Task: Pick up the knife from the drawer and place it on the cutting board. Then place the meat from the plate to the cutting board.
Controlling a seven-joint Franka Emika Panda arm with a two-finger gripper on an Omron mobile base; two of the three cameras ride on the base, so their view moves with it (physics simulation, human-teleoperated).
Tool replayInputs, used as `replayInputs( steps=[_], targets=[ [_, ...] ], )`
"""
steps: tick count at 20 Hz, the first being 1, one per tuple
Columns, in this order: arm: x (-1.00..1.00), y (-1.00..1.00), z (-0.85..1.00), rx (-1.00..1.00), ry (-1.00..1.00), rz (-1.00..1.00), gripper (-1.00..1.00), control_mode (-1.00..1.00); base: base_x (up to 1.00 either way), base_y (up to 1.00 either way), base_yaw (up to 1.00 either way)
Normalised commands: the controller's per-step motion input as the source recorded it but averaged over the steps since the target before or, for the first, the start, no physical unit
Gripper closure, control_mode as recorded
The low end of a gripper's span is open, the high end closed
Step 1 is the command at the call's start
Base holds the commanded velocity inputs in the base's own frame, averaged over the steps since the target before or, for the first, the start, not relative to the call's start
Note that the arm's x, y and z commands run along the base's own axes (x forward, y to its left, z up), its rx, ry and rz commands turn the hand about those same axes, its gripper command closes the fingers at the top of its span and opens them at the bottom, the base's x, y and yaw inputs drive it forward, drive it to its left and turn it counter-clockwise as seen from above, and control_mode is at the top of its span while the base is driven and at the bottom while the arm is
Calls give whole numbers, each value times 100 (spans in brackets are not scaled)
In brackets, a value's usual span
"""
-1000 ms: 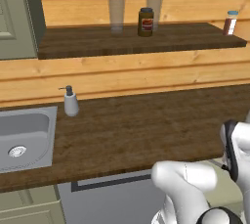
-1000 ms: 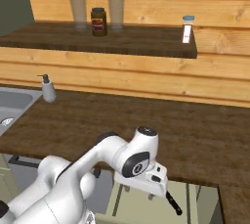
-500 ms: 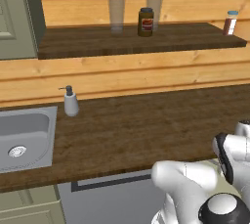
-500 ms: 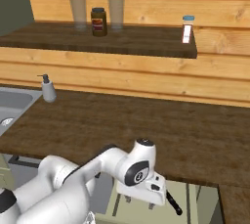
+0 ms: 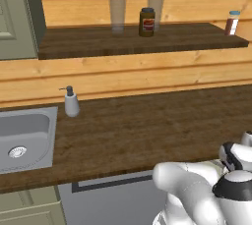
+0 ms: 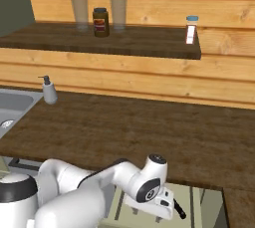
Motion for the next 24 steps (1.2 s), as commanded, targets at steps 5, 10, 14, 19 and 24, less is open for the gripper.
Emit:
replayInputs(
  steps=[5, 10, 14, 19, 24],
  targets=[
    [0, -28, -37, 6, 0, 0, -100, -100, 0, 0, 0],
    [0, -13, -39, 4, 0, 0, -100, -100, 0, 0, 0],
    [-50, -10, -13, 1, 1, 0, -100, -100, 0, 0, 0],
    [-94, -1, -1, 0, 2, 0, -100, -100, 0, 0, 0],
    [-100, -11, -2, 1, 0, -2, -100, -100, 0, 0, 0]
  ],
)
